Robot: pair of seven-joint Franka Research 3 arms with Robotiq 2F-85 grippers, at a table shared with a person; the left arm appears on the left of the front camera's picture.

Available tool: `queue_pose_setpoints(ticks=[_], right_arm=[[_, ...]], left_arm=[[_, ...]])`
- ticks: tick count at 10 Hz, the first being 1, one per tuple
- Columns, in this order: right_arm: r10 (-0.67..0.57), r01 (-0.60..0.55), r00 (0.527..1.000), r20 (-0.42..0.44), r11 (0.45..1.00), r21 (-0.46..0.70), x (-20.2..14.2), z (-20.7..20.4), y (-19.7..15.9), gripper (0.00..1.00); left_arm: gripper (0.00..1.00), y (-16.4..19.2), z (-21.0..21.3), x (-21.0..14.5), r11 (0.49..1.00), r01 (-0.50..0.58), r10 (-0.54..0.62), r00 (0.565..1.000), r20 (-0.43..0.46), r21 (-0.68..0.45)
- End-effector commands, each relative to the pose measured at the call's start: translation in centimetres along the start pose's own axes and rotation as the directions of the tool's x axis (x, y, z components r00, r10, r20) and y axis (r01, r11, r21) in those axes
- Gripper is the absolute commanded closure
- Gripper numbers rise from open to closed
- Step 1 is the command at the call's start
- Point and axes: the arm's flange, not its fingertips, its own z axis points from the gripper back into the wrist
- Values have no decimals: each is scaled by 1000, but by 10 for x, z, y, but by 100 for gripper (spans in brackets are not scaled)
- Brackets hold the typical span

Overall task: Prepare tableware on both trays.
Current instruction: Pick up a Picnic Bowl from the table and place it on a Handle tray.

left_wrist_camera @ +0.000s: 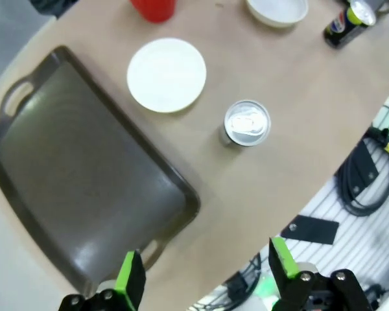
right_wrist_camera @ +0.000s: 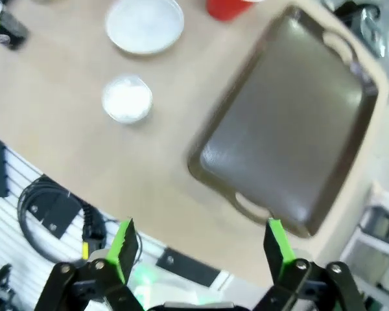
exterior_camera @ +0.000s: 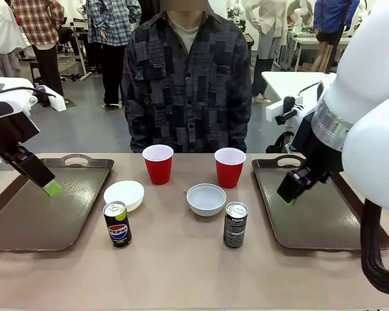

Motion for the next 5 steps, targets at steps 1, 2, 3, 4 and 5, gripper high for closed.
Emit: queue_pose_setpoints(ticks=[1,2,3,4,5], right_arm=[[36,-37,998,43,999,15,7,1,2,0],[36,-37,998,43,999,15,7,1,2,0],[36,-37,998,43,999,15,7,1,2,0],[36,-37,998,43,999,15,7,1,2,0],[13,-13,1000,22,1000,-3,3,2,1,0]], left_arm=[[0,-3,-4,2,1000,18,-18,1000,-8,-6],[0,-3,-4,2,1000,18,-18,1000,-8,-6],[0,-3,-4,2,1000,18,-18,1000,-8,-6],[0,-3,-4,2,1000,18,-18,1000,-8,-6],[0,-3,-4,2,1000,18,-18,1000,-8,-6]])
